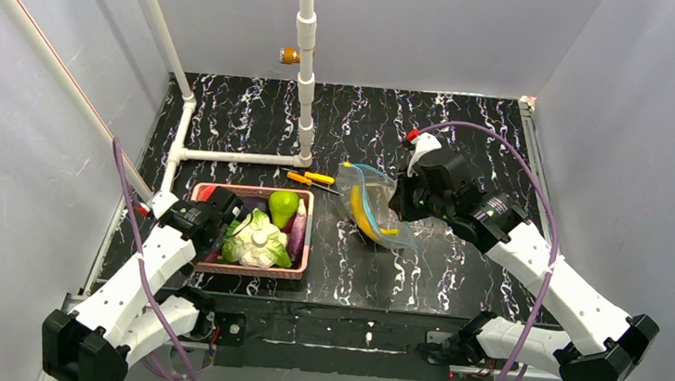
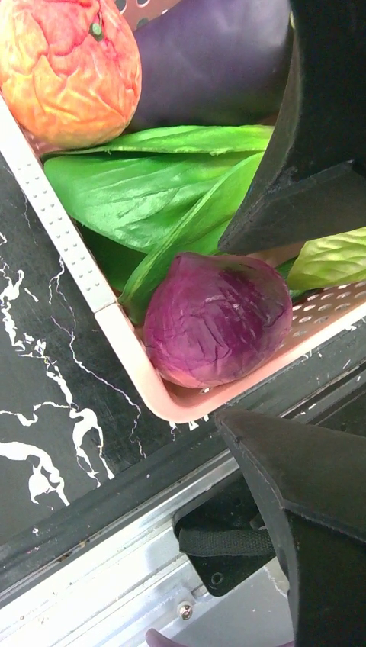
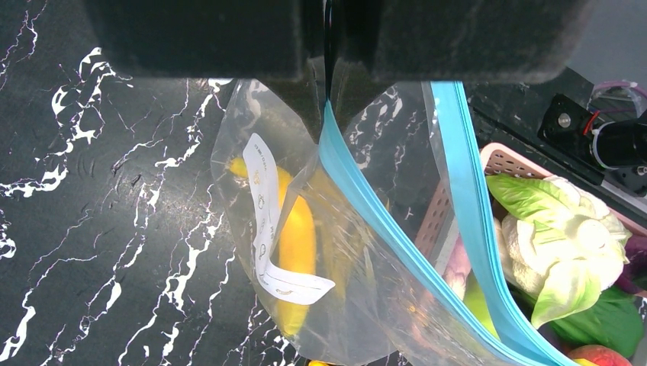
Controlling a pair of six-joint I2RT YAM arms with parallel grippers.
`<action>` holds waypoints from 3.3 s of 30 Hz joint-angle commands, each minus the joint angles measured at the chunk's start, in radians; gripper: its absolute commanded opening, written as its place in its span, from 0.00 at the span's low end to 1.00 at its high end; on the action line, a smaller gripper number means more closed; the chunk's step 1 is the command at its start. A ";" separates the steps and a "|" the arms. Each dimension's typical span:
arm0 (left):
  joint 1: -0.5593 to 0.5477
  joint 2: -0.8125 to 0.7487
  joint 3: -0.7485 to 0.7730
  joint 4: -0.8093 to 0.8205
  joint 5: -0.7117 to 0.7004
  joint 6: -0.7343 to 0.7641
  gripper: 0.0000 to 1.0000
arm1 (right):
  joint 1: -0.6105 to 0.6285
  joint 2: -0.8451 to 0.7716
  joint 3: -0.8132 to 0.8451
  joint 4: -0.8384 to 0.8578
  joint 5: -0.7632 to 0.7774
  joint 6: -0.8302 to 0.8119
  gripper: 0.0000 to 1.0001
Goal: Place the food in the zip-top bag and seal the zipper
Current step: Pick up the fake vegetable from the bin.
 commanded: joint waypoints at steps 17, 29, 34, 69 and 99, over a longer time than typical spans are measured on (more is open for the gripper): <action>0.010 0.031 -0.014 0.034 -0.072 0.039 0.52 | 0.002 0.011 0.025 0.013 -0.014 -0.015 0.01; 0.010 -0.029 0.103 0.041 -0.038 0.159 0.35 | 0.002 0.012 0.034 0.010 -0.019 -0.016 0.01; 0.010 -0.016 0.102 0.018 -0.047 0.137 0.59 | 0.001 0.006 0.026 0.012 -0.021 -0.012 0.01; 0.010 0.021 0.028 0.040 -0.058 0.053 0.18 | 0.001 -0.011 0.018 0.013 -0.022 -0.010 0.01; 0.010 -0.214 0.354 0.349 0.597 0.571 0.00 | 0.003 0.061 0.098 -0.008 -0.033 -0.024 0.01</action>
